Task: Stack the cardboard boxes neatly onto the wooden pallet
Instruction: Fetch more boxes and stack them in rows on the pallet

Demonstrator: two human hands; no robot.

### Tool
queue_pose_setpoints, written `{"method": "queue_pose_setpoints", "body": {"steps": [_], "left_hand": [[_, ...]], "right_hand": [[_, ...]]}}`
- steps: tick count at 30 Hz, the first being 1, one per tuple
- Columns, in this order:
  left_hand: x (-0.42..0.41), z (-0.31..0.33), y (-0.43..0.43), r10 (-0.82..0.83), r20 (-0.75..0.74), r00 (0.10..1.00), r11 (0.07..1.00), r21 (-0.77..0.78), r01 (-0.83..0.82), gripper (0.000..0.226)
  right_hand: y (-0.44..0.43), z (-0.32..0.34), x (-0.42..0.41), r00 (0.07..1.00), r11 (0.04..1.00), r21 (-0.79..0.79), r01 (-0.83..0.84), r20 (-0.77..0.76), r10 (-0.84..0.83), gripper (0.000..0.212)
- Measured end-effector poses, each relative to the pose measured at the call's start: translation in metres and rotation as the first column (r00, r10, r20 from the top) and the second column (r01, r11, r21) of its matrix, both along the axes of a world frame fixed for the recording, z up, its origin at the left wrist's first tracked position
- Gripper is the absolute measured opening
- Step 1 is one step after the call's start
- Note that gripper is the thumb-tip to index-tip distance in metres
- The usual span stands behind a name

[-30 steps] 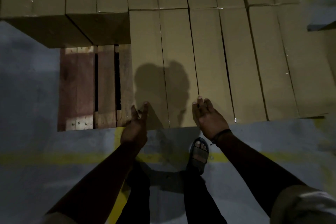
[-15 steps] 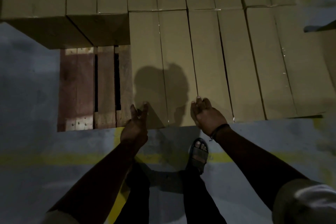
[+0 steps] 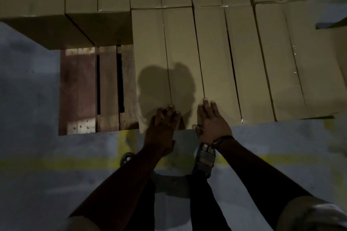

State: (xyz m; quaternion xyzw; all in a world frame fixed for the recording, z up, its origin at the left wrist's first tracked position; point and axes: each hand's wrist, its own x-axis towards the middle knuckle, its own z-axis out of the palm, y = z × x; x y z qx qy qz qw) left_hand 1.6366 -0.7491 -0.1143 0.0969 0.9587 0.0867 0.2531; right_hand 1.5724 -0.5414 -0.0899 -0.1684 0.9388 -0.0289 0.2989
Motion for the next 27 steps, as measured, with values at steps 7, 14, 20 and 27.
{"method": "queue_pose_setpoints", "body": {"steps": [7, 14, 20, 27], "left_hand": [[-0.015, 0.014, 0.0, -0.029, 0.086, 0.996, 0.999, -0.025, 0.031, 0.1], [-0.011, 0.024, 0.001, -0.061, 0.093, 0.994, 0.997, -0.044, 0.065, 0.093], [-0.013, 0.024, 0.006, -0.054, 0.121, 0.991, 0.997, -0.045, 0.06, 0.087], [-0.021, 0.05, -0.004, -0.025, 0.173, 0.985, 1.0, 0.015, 0.023, 0.076]], "right_hand": [[-0.004, 0.006, -0.002, 1.0, 1.0, 0.023, 0.006, 0.002, -0.006, 0.084], [-0.012, 0.003, 0.002, 1.0, 0.997, -0.077, 0.028, 0.001, -0.028, 0.077], [-0.024, -0.006, 0.016, 0.999, 0.999, -0.04, 0.022, 0.044, -0.02, 0.093], [-0.034, 0.02, 0.014, 0.982, 0.994, -0.023, 0.11, 0.156, -0.105, 0.092]]}}
